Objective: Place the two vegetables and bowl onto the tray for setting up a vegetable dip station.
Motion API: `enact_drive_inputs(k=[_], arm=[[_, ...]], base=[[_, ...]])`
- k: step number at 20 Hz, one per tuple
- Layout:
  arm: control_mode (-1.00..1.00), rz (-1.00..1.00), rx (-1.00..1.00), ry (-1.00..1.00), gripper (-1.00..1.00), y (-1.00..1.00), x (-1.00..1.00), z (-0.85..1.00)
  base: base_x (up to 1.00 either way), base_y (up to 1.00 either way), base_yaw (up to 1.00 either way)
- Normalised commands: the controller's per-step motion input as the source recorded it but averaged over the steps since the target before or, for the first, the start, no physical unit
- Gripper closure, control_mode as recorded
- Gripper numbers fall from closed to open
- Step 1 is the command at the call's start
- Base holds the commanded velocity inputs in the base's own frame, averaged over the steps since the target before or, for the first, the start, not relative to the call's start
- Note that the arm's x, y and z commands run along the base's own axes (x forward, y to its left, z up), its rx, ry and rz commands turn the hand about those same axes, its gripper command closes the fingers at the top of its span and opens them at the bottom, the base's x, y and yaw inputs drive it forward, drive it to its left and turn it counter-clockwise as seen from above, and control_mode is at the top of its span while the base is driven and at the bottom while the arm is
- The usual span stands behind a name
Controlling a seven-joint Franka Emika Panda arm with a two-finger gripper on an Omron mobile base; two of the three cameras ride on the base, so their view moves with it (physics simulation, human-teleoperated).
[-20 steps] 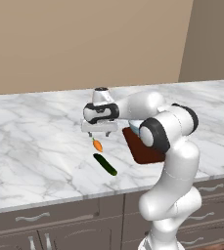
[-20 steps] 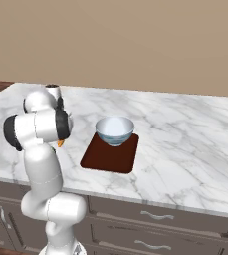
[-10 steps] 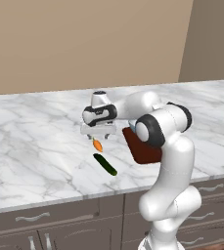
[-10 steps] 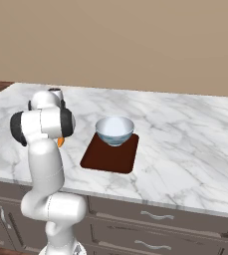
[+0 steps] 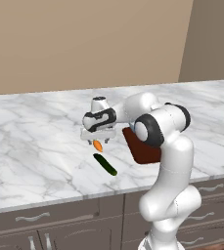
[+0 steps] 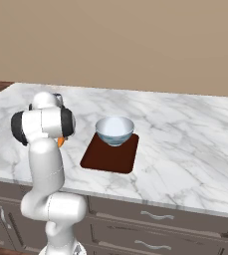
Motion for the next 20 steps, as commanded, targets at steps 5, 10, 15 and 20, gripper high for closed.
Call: enact_drive_inputs(k=[5, 10, 15, 20], arm=[[-1.00, 0.08, 0.00, 0.00, -1.00, -0.01, 0.17, -0.21], [-1.00, 0.06, 0.00, 0.00, -1.00, 0.00, 0.07, -0.25], [-1.00, 0.05, 0.00, 0.00, 1.00, 0.03, 0.02, -0.22], [-1.00, 0.02, 0.00, 0.00, 1.00, 0.03, 0.02, -0.07]], base=[[0.00, 0.00, 0.00], [0.00, 0.00, 0.00], [0.00, 0.00, 0.00], [0.00, 0.00, 0.00]])
